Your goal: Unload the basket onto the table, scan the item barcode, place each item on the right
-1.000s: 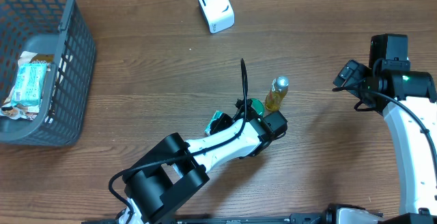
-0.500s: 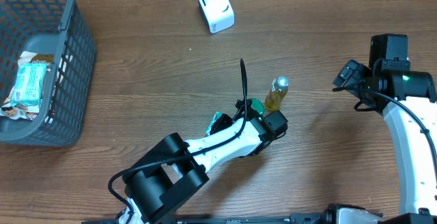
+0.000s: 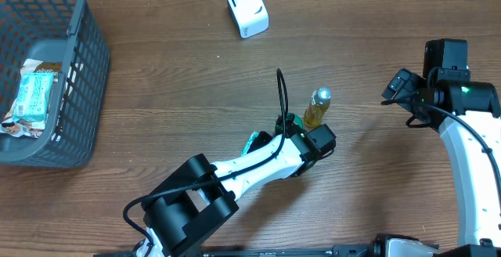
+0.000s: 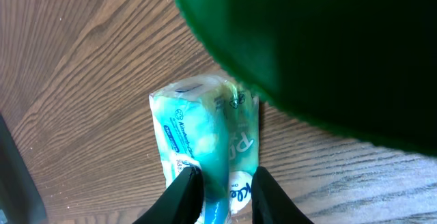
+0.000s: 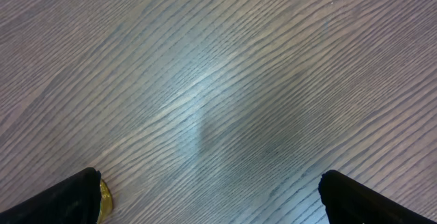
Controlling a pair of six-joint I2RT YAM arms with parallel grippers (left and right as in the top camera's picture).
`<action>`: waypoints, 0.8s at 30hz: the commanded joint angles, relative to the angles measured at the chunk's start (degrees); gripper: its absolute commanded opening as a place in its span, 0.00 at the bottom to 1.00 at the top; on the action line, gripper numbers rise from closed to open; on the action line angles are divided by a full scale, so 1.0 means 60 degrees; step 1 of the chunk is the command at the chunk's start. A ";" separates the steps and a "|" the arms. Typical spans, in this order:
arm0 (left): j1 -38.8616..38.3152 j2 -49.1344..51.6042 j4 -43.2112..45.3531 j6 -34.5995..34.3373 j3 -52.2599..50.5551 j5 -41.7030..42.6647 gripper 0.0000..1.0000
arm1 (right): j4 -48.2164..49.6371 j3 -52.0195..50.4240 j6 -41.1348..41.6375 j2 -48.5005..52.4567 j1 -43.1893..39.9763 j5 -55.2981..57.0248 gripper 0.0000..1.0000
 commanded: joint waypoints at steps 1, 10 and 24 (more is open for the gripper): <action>-0.0044 -0.0062 -0.0138 0.0025 0.0441 0.0259 0.21 | 0.0025 0.0106 0.0073 0.0015 -0.0011 0.0062 1.00; 0.0080 -0.0076 -0.1257 -0.0350 0.1891 0.0386 0.25 | 0.0025 0.0106 0.0073 0.0015 -0.0011 0.0062 1.00; 0.0707 -0.0073 -0.1512 0.0776 0.1920 0.2218 0.63 | 0.0025 0.0106 0.0073 0.0015 -0.0011 0.0062 1.00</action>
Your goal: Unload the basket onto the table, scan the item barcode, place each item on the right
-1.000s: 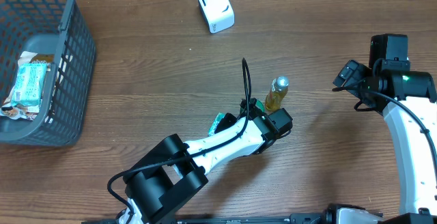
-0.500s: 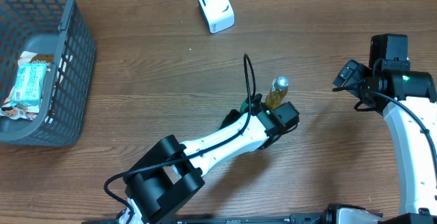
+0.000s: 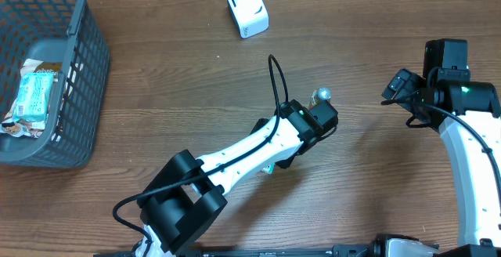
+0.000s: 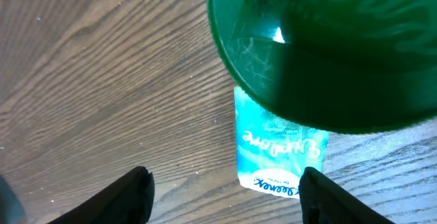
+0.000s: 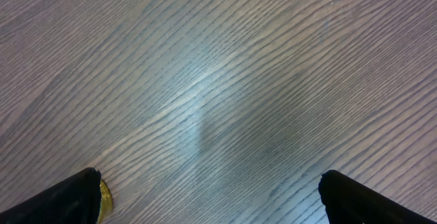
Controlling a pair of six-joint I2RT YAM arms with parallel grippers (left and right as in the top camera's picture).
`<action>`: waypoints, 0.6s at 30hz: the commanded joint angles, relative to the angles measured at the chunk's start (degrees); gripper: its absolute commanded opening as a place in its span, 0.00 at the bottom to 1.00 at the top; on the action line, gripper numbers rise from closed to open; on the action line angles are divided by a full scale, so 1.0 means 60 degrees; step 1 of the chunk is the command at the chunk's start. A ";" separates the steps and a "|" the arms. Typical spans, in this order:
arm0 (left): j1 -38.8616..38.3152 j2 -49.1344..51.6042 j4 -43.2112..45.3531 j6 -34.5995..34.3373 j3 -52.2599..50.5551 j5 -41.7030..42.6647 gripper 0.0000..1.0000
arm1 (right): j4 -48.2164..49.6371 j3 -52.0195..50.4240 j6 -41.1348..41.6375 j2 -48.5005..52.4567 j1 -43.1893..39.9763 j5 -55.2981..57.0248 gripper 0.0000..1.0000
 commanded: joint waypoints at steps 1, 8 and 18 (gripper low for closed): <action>0.0131 -0.0073 -0.0018 0.0270 0.0175 0.0459 0.61 | 0.0018 0.0106 0.0076 0.0015 -0.0011 0.0062 1.00; 0.0182 -0.0073 -0.0124 0.0495 0.0175 0.0317 0.49 | 0.0018 0.0106 0.0076 0.0015 -0.0011 0.0062 1.00; 0.0663 -0.0073 -0.0197 0.0911 0.0175 0.1326 0.04 | 0.0018 0.0106 0.0076 0.0015 -0.0011 0.0062 1.00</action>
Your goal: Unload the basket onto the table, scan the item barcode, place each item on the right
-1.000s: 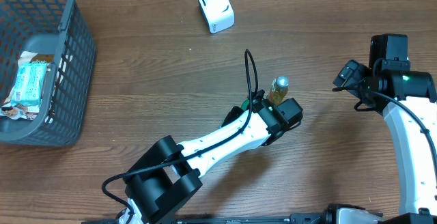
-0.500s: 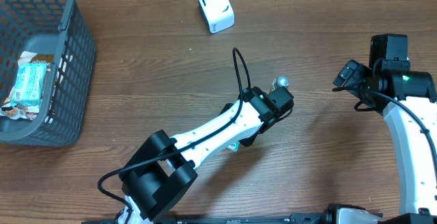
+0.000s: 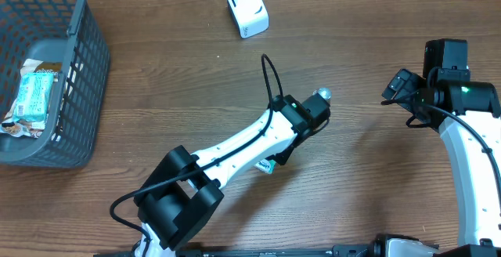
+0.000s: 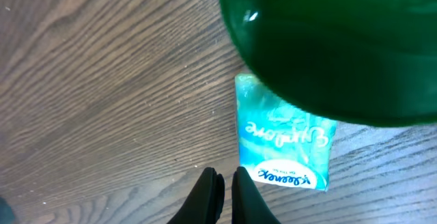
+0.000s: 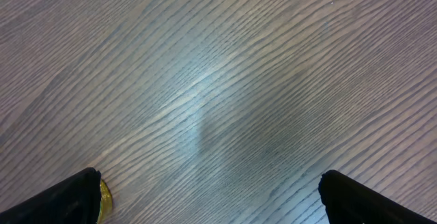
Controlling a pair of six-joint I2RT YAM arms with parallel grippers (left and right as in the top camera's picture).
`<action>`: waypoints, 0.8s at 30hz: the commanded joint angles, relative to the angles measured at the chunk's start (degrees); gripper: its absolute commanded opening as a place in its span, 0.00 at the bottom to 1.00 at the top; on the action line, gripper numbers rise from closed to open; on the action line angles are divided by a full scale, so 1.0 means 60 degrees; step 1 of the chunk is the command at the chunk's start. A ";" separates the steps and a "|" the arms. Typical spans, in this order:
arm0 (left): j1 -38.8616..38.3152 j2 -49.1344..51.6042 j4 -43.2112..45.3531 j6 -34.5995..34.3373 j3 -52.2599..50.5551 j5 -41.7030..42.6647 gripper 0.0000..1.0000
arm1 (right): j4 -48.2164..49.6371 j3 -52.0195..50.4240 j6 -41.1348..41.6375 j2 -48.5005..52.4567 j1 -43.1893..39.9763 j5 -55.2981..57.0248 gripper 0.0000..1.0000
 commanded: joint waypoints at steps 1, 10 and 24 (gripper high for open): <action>0.0197 -0.0073 -0.0029 0.0328 0.0175 0.0528 0.04 | 0.0018 0.0106 0.0073 0.0015 -0.0011 0.0062 1.00; 0.1224 -0.0073 0.0051 -0.0175 0.0175 0.1446 0.04 | 0.0018 0.0106 0.0073 0.0015 -0.0011 0.0062 1.00; 0.1322 -0.0073 0.0492 0.0721 -0.0142 0.2874 0.04 | 0.0018 0.0106 0.0073 0.0015 -0.0011 0.0062 1.00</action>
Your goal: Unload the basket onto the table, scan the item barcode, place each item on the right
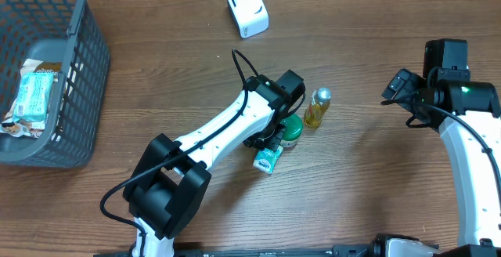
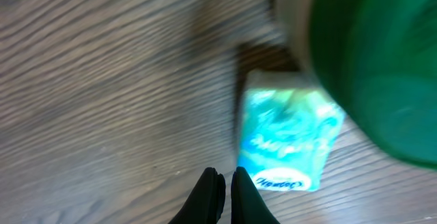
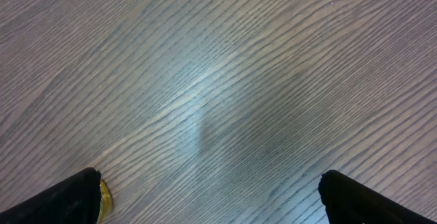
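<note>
A teal tissue pack (image 1: 267,160) lies flat on the wooden table, also seen blurred in the left wrist view as the tissue pack (image 2: 287,138). My left gripper (image 2: 222,190) is shut with nothing between its fingers, just left of the pack. Beside the pack stand a green-lidded container (image 1: 291,130) and a small yellow bottle (image 1: 316,106). The white barcode scanner (image 1: 247,9) stands at the far edge. My right gripper (image 3: 208,200) hangs wide open over bare table at the right (image 1: 403,88).
A grey basket (image 1: 74,92) at the far left holds a few packets (image 1: 35,92). The left arm (image 1: 227,128) stretches diagonally across the middle of the table. A yellow object (image 3: 104,198) peeks past the right gripper's left finger.
My left arm has moved to the left and away from the bottle, uncovering the green-lidded container and the tissue pack in the overhead view. Its gripper stays shut and empty. The right arm has not moved.
My left gripper was shut on the tissue pack beside the green container. Then it stood open with the pack lying flat on the table. After that it was shut with nothing in it, and now it has shifted left of the pack.
</note>
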Controlling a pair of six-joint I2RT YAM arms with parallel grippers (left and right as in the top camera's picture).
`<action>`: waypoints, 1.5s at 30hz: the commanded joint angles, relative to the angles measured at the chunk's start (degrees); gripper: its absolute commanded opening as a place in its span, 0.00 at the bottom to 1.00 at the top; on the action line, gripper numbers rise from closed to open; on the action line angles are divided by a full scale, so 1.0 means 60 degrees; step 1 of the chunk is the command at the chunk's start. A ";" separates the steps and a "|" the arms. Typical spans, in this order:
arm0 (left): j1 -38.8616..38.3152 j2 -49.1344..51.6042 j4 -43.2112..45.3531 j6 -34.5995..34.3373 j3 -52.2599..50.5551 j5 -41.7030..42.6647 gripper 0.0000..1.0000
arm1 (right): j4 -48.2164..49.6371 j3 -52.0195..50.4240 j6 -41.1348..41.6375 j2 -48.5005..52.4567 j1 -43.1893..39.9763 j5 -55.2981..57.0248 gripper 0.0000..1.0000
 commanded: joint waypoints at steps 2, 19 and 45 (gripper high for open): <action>-0.0127 -0.0073 0.0361 0.0248 -0.0310 0.0648 0.04 | 0.0022 0.0106 0.0073 0.0015 -0.0011 0.0058 1.00; 0.0743 -0.0069 0.1872 -0.0153 -0.1610 0.0426 0.04 | 0.0022 0.0106 0.0076 0.0015 -0.0011 0.0058 1.00; 0.0135 -0.1960 0.1716 -0.0521 -0.1483 0.0535 0.04 | 0.0022 0.0106 0.0073 0.0015 -0.0011 0.0058 1.00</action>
